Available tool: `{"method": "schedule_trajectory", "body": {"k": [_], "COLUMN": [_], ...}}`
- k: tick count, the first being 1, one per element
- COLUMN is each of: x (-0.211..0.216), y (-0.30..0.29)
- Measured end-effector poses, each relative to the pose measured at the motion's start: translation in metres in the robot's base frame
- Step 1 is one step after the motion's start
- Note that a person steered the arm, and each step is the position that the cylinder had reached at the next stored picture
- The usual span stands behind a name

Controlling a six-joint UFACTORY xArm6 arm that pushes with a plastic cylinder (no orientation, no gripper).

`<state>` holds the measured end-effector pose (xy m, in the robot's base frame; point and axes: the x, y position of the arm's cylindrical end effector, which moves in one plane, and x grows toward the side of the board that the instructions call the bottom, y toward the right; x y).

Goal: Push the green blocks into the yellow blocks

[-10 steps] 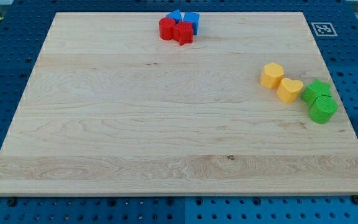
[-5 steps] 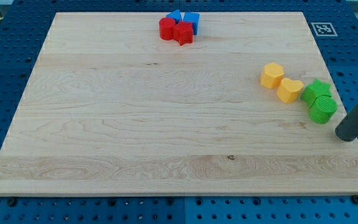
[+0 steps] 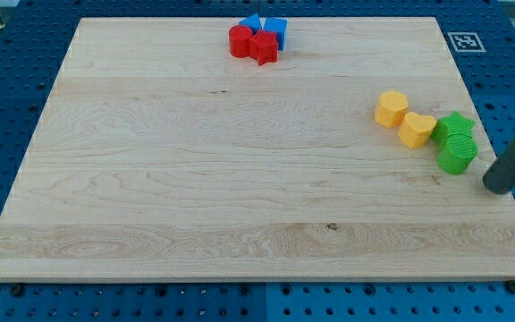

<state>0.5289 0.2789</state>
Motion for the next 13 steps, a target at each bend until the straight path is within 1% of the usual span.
{"method": "schedule_trajectory", "body": {"k": [1, 2, 6, 7, 8, 10, 11, 13], "x": [0.002, -0.007, -0.056, -0.060, -0.058, -0.079, -0.086, -0.116], "y": [-0.015, -0.024, -0.024, -0.023, -0.015, 0.024, 0.021, -0.010]}}
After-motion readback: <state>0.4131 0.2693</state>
